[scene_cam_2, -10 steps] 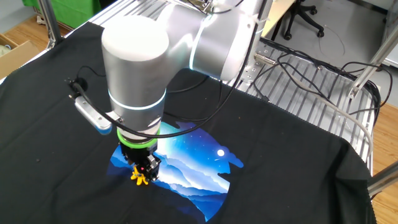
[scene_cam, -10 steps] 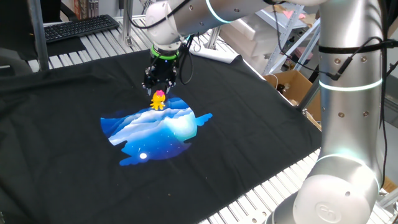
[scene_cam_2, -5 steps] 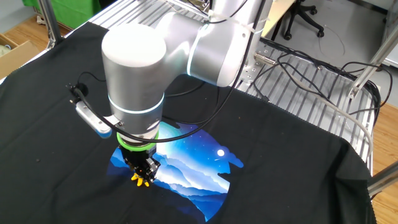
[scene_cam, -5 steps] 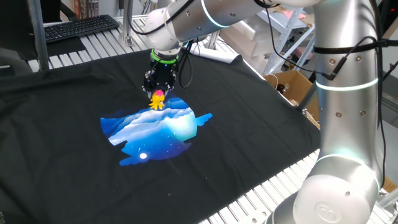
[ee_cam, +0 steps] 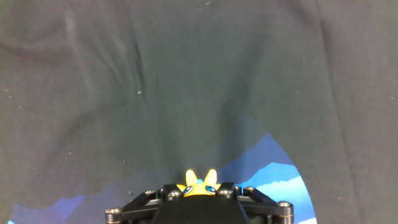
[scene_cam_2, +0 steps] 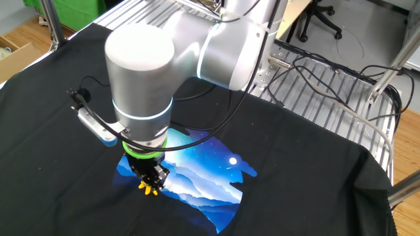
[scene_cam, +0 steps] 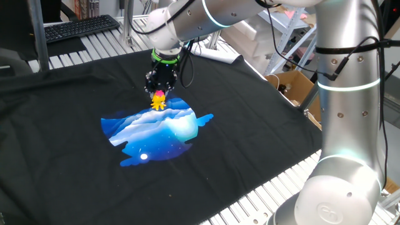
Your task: Grasp the moving object
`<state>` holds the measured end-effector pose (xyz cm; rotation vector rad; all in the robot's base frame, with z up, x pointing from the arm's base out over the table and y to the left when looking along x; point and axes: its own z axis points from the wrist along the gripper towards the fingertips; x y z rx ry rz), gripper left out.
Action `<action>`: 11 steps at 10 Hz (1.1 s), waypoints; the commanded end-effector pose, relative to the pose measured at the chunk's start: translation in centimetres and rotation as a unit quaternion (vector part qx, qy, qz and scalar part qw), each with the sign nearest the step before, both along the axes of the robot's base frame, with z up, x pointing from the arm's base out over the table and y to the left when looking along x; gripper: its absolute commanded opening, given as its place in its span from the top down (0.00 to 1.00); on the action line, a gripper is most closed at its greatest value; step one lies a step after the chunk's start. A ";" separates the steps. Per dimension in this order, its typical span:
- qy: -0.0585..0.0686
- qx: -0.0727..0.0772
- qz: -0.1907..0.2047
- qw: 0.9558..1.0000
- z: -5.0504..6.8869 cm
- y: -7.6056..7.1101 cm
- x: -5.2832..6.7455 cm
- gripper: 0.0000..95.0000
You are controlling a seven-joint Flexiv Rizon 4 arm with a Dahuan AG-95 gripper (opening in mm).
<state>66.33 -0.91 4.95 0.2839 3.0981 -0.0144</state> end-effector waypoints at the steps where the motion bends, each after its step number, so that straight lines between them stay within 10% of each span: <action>1: 0.002 -0.002 -0.002 1.000 0.6 0.0 -0.1 1.00; 11: 0.032 -0.001 0.039 0.999 5.7 2.4 -4.1 1.00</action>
